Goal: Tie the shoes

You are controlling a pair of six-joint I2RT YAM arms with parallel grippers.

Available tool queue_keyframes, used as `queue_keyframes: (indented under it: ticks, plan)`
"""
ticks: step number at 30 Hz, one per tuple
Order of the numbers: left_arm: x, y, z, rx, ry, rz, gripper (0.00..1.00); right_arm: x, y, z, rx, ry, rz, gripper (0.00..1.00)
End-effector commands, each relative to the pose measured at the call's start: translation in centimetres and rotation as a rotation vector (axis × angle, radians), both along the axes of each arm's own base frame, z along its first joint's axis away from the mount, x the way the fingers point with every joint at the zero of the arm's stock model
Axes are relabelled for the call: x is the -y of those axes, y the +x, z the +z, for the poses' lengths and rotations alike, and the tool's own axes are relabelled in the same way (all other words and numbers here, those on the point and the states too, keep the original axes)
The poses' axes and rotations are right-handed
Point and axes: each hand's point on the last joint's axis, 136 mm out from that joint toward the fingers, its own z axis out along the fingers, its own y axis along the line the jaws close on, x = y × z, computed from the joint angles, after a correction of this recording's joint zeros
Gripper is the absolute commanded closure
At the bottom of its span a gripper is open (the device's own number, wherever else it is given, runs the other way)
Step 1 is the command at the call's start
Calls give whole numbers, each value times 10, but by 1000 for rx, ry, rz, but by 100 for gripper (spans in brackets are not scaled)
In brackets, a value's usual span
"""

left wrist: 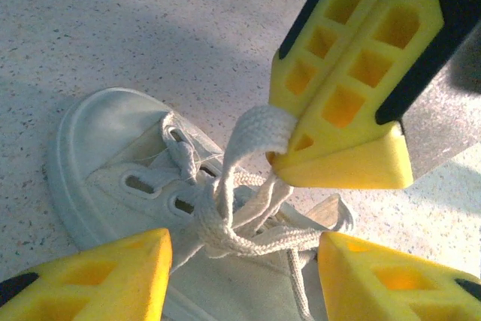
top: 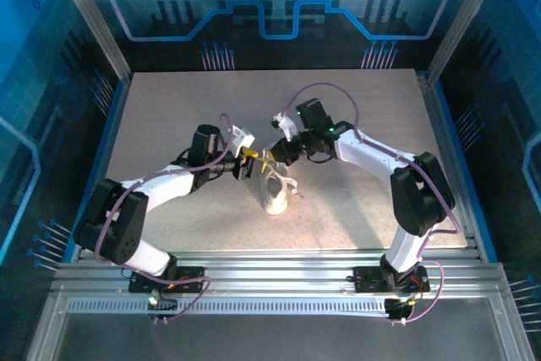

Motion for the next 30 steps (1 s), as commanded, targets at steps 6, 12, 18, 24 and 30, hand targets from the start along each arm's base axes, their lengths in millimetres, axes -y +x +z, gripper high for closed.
queue_keyframes:
  ticks: [6,12,18,24,30]
  plan:
    - [7,4,16,82,-25,-146,45,-2,-11,11,22,-6,45,100]
    - [12,13,15,52,-47,-209,43,1,-10,11,21,-11,46,100]
    - [13,13,-3,4,-44,-212,44,3,-6,10,9,-11,43,100]
    - [11,5,-10,23,-55,-213,44,1,-3,10,1,-1,41,100]
    - [10,4,-13,21,-60,-212,41,-2,2,15,5,12,38,100]
